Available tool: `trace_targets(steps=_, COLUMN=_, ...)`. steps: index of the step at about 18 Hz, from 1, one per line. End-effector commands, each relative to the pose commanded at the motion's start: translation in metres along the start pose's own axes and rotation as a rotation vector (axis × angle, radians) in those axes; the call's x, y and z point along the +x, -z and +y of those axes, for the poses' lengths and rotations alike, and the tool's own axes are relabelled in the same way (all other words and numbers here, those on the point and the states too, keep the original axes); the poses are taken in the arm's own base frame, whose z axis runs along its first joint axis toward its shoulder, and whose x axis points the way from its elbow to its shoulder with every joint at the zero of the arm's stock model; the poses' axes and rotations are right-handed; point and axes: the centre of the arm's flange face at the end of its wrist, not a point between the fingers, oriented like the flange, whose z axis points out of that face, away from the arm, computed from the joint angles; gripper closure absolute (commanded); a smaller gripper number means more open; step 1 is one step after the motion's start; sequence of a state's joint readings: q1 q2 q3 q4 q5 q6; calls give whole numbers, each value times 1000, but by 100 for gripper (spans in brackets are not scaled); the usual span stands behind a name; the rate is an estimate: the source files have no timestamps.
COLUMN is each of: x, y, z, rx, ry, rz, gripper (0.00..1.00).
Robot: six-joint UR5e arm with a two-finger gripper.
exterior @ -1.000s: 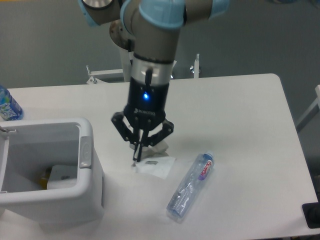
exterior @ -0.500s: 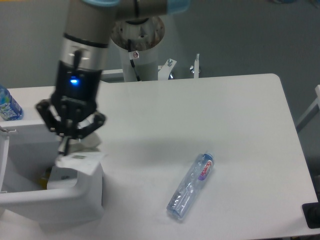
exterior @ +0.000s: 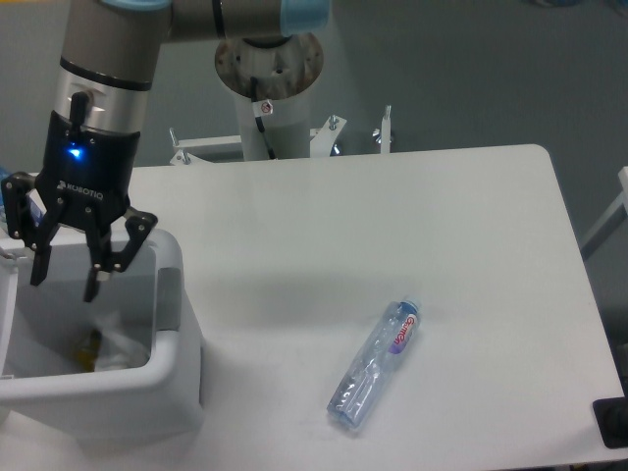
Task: Place the trash in the trash can
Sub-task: 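Move the open gripper over the clear plastic bottle and lower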
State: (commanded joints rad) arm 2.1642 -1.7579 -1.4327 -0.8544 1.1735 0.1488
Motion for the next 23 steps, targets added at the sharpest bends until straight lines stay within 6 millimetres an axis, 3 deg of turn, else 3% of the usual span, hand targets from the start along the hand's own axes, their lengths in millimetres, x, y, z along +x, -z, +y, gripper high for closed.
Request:
trace_targets(steps=4, x=-90, y=15, z=-1, rx=19, ry=93, rz=-91, gripper=0)
trace_targets(steps=7, x=-162, y=-6, z=13, rx=-24, ry=91, rz=-128, gripper=0)
trace_targets(steps=12, x=-242, y=-45, z=59, rx=-136, ry=-58, rz=-132, gripper=0)
trace_targets(steps=14, x=-270, y=-69, z=77, rx=-184, ry=-100, rz=-116, gripper=0)
trace_targets(steps=17, x=-297, y=-110, z=107, rx=-295, ry=-204, rz=-128, gripper=0)
trace_targets(steps=23, x=-330, y=-175, z=147, rx=-396, ry=-223, rz=-97, gripper=0)
